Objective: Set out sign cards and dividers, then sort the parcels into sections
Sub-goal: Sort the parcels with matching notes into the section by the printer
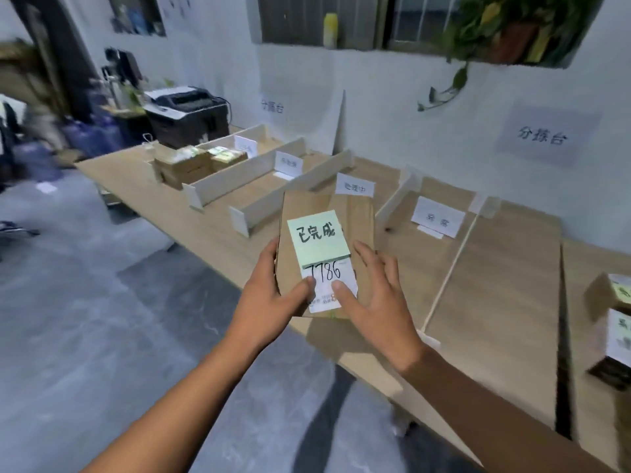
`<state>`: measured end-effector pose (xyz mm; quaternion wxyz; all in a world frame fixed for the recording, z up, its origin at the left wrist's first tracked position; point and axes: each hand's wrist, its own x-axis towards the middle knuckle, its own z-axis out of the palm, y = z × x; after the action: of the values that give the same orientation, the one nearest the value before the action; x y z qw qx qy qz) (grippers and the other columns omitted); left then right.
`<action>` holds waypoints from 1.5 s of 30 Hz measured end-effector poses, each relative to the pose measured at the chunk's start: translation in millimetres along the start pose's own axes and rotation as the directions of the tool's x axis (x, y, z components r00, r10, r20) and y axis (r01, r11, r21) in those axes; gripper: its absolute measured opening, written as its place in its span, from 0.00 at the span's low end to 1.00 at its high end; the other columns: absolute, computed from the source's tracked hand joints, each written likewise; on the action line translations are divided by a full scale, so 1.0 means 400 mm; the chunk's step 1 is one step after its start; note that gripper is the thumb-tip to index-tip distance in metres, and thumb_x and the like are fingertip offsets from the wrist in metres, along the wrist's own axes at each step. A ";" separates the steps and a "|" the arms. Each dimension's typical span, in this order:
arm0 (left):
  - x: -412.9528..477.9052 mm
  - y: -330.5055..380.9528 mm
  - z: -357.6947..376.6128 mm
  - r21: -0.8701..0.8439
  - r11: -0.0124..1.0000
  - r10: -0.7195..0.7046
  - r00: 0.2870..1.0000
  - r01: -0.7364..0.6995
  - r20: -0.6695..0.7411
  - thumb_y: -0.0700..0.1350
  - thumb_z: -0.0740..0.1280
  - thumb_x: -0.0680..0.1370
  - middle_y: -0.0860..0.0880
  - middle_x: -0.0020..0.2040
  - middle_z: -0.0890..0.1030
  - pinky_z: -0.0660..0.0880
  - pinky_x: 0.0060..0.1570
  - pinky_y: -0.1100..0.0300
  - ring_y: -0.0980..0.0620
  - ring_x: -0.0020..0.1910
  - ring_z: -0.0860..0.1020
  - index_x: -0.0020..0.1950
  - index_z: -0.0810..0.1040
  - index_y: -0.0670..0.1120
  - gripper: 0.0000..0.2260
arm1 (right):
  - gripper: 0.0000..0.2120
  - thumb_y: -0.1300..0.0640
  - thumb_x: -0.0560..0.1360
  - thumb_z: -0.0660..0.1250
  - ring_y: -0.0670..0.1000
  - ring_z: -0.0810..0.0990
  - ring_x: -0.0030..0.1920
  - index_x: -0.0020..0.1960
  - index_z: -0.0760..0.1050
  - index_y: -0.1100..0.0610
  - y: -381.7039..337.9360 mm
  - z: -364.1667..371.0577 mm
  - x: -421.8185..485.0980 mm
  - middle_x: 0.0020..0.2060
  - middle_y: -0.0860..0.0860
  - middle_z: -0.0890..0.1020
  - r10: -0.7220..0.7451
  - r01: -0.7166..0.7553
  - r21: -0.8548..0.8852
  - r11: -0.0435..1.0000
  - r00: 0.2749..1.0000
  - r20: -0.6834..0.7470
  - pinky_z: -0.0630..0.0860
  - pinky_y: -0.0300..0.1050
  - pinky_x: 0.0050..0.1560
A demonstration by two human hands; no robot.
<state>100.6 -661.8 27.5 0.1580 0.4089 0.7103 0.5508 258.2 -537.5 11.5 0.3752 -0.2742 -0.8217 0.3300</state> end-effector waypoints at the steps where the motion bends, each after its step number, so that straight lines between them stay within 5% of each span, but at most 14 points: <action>1: 0.034 -0.018 -0.063 -0.003 1.000 -0.006 0.999 0.006 -0.032 0.60 0.71 0.72 0.68 0.63 0.79 0.81 0.51 0.57 0.62 0.58 0.81 0.73 0.61 0.69 0.32 | 0.30 0.44 0.76 0.69 0.26 0.67 0.60 0.73 0.59 0.32 -0.029 0.056 0.052 0.63 0.37 0.64 -0.013 0.012 0.007 1.000 1.000 0.020 0.63 0.21 0.58; 5: 0.174 -0.090 -0.278 -0.009 1.000 -0.005 0.993 0.004 -0.115 0.58 0.71 0.73 0.71 0.62 0.77 0.82 0.50 0.57 0.66 0.58 0.79 0.75 0.62 0.65 0.33 | 0.29 0.45 0.78 0.69 0.25 0.69 0.58 0.70 0.58 0.25 -0.128 0.256 0.236 0.66 0.41 0.65 -0.081 0.079 0.033 0.996 0.995 0.066 0.67 0.20 0.53; 9: 0.326 -0.178 -0.425 0.016 1.000 -0.021 0.984 0.024 -0.175 0.59 0.70 0.72 0.76 0.59 0.76 0.78 0.49 0.65 0.70 0.57 0.78 0.76 0.61 0.63 0.34 | 0.29 0.40 0.77 0.67 0.34 0.71 0.57 0.71 0.56 0.26 -0.165 0.419 0.403 0.65 0.39 0.64 -0.144 0.146 -0.002 0.989 0.980 0.135 0.70 0.32 0.55; 14: 0.542 -0.339 -0.530 0.072 0.994 -0.064 0.974 0.081 -0.217 0.61 0.68 0.72 0.78 0.58 0.75 0.77 0.44 0.72 0.72 0.57 0.77 0.76 0.59 0.66 0.35 | 0.29 0.42 0.75 0.67 0.29 0.73 0.55 0.73 0.63 0.35 -0.106 0.640 0.637 0.59 0.40 0.67 -0.164 0.155 0.072 0.985 0.974 0.154 0.68 0.19 0.49; 21: 0.896 -0.490 -0.685 0.110 0.971 -0.181 0.953 0.212 -0.243 0.64 0.69 0.71 0.66 0.63 0.79 0.84 0.48 0.52 0.58 0.58 0.82 0.74 0.58 0.69 0.34 | 0.30 0.34 0.73 0.62 0.32 0.76 0.53 0.72 0.56 0.27 -0.047 0.942 1.001 0.54 0.36 0.63 -0.146 0.120 0.114 0.986 0.954 0.262 0.76 0.26 0.40; 24: 1.040 -0.532 -0.780 0.123 0.965 -0.194 0.949 0.230 -0.247 0.64 0.69 0.71 0.66 0.63 0.79 0.84 0.50 0.50 0.58 0.58 0.82 0.73 0.59 0.71 0.33 | 0.28 0.33 0.73 0.61 0.33 0.78 0.51 0.70 0.54 0.22 -0.065 1.053 1.141 0.55 0.31 0.62 -0.143 0.098 0.164 0.982 0.946 0.292 0.77 0.27 0.38; 29: 1.259 -0.648 -0.923 0.136 0.963 -0.197 0.950 0.234 -0.241 0.65 0.68 0.70 0.70 0.61 0.78 0.84 0.49 0.53 0.59 0.57 0.82 0.74 0.60 0.69 0.34 | 0.28 0.33 0.76 0.63 0.49 0.84 0.52 0.71 0.54 0.24 -0.075 1.258 1.343 0.58 0.40 0.64 -0.112 0.061 0.158 0.986 0.934 0.340 0.85 0.44 0.38; 35: 1.541 -0.889 -1.081 0.049 0.980 -0.185 0.975 0.192 -0.122 0.64 0.70 0.71 0.65 0.66 0.77 0.84 0.50 0.53 0.60 0.60 0.81 0.74 0.58 0.70 0.34 | 0.30 0.32 0.75 0.65 0.46 0.82 0.53 0.71 0.53 0.21 -0.034 1.545 1.535 0.60 0.40 0.64 -0.020 0.000 0.076 0.997 0.963 0.268 0.85 0.43 0.39; 39: 1.748 -1.015 -1.181 0.005 0.976 -0.216 0.976 0.216 0.006 0.60 0.70 0.69 0.65 0.62 0.79 0.84 0.46 0.58 0.64 0.54 0.82 0.62 0.57 0.82 0.31 | 0.28 0.32 0.73 0.65 0.46 0.82 0.54 0.68 0.55 0.19 -0.034 1.704 1.649 0.60 0.39 0.64 0.112 -0.124 0.051 0.991 0.976 0.189 0.85 0.43 0.39; 45: 2.102 -1.087 -1.221 0.045 0.986 -0.164 0.951 0.158 0.263 0.58 0.71 0.70 0.62 0.66 0.75 0.84 0.50 0.52 0.58 0.60 0.80 0.62 0.59 0.80 0.30 | 0.29 0.36 0.75 0.68 0.36 0.76 0.55 0.68 0.56 0.19 -0.015 1.789 1.853 0.57 0.39 0.65 0.274 -0.272 -0.069 0.960 0.962 0.010 0.81 0.40 0.50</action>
<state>-923.6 -371.7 -10.9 0.2913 0.4218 0.7201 0.4677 -734.6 -264.6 -19.3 0.3086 -0.3941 -0.7903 0.3534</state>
